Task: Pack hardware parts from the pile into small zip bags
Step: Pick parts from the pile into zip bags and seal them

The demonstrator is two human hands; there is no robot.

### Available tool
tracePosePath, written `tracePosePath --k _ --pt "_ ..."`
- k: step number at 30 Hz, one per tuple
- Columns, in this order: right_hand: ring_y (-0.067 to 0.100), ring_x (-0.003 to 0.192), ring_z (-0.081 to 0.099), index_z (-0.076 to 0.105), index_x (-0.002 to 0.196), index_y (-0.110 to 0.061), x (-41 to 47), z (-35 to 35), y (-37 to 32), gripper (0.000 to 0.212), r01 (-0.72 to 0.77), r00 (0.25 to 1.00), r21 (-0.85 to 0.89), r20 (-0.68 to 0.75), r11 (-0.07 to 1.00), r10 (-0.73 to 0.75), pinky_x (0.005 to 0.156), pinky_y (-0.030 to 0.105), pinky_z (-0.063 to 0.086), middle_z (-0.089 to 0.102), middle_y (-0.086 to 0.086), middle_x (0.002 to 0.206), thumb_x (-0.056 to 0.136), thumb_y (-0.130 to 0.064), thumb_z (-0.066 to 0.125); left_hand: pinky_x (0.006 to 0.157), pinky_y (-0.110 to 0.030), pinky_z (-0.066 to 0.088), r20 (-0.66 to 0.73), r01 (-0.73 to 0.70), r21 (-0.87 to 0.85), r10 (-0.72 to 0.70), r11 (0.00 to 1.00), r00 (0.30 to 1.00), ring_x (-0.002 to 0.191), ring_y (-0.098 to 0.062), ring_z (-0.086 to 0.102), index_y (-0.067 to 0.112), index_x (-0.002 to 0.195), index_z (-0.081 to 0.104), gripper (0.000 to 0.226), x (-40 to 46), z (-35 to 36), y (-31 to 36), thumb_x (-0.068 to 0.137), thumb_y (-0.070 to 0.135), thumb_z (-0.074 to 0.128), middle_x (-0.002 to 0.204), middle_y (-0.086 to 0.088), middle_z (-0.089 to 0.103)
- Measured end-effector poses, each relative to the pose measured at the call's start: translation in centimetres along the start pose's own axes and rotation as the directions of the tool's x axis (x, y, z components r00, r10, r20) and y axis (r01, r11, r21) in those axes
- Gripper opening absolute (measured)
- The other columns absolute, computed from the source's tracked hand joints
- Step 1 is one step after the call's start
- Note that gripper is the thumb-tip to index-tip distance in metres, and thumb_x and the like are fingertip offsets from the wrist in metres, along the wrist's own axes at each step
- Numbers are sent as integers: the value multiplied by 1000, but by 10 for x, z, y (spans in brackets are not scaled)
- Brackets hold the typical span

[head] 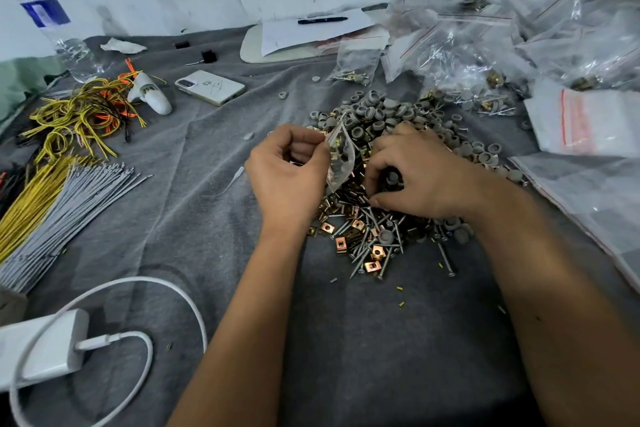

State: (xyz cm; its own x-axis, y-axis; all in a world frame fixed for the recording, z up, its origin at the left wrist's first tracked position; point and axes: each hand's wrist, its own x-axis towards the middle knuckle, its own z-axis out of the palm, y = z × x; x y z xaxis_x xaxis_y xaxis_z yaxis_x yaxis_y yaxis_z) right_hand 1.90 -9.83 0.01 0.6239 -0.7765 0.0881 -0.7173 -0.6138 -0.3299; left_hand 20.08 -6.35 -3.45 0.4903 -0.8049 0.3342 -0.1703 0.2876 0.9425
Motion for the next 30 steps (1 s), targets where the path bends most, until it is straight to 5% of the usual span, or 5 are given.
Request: tracePosePath --k 5,11,15,25,30 --pt "11 106 38 64 88 -43 -2 -3 -2 28 -83 996 -76 -22 994 81 96 42 30 50 -19 96 75 -59 81 60 -29 49 -7 1 -6 -2 1000 1000 64 -15 56 10 83 75 17 0 0 0 82 -6 74 69 -4 65" --pt "12 103 39 69 95 -40 1 4 -10 21 -77 996 -187 -62 979 66 97 42 35 49 -12 96 81 -53 79 58 -25 48 14 -21 21 21 1000 1000 62 -13 53 5 83 74 15 -1 1 3 83 -10 73 69 -7 62" --pt "11 101 42 72 94 -33 2 2 0 18 -1 998 -52 -69 999 -3 91 36 36 49 -15 94 87 -49 74 58 -27 48 14 -19 32 18 999 1000 62 -14 54 7 83 75 13 0 1 1 83 -6 74 68 -5 63" --pt "-10 80 64 77 97 -26 -1 2 7 7 81 893 309 -444 948 68 67 2 43 64 -26 82 90 -28 76 57 -26 45 37 -25 44 23 999 999 61 -10 52 11 83 75 12 -1 0 0 82 -1 75 63 9 58" --pt "-4 84 69 79 101 -23 1 6 -5 14 159 858 341 -511 927 41 77 10 51 72 -17 88 87 -24 81 56 -31 47 61 -30 49 27 998 998 60 -11 55 14 82 75 11 -3 1 2 81 3 75 63 10 62"
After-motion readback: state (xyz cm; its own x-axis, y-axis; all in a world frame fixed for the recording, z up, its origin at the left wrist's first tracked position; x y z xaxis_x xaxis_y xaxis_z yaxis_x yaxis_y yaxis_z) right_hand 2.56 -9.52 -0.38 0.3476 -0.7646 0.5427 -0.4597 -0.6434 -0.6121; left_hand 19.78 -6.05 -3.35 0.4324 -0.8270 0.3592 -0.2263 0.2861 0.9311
